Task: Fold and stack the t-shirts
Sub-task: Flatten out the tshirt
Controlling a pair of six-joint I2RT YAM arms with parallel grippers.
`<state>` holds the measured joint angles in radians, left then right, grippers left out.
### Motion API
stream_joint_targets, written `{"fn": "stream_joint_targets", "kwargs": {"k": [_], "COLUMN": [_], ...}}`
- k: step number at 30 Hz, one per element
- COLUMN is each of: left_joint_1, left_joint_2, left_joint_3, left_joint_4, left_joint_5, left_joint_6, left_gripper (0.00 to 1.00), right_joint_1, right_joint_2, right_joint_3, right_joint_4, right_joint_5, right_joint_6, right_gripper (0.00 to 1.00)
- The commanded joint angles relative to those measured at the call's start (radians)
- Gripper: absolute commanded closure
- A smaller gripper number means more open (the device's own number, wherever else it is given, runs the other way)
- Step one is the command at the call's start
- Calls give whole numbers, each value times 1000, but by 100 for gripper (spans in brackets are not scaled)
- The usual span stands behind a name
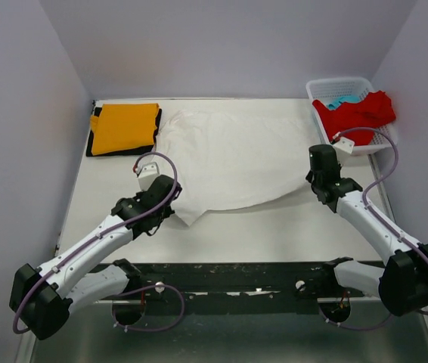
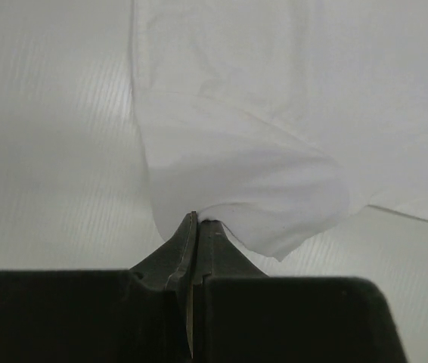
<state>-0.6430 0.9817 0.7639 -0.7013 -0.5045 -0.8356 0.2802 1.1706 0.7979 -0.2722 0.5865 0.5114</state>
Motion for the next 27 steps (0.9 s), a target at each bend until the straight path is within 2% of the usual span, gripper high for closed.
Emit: {"fn": "stream_joint_targets", "kwargs": {"k": [1,4,7,16,18,22,27], "left_joint_1": [-42,-53,-66,-71,-74,-75,-79], "left_joint_2": [-43,-42,-30,-51,-89,-209,-338], "left_joint_3": [-150,-227,-249,-172,-126,52,293], "left_joint_4": [-7,53,48,-30,-71,-168,-128], "left_joint_5": [73,150,138,83,54,-95,-165], "left_joint_6": [-160,-181,-195,-164,-162,-152,-3], "left_gripper": [100,100,100,100,100,100,100], "right_joint_1": [-6,-6,-6,-6,-6,-6,-6], "right_joint_2": [2,1,6,7,-22,-112,-207], "right_joint_3": [-63,-112,-124,-112,-78,46,253], "right_joint_4": [-110,-111,-110,-112,-123,-137,-136], "right_joint_5": [44,17,25,5,-1,18,17], "right_joint_6": [136,167,175,172,154,96,0], "right_gripper": [99,99,99,99,99,99,99]}}
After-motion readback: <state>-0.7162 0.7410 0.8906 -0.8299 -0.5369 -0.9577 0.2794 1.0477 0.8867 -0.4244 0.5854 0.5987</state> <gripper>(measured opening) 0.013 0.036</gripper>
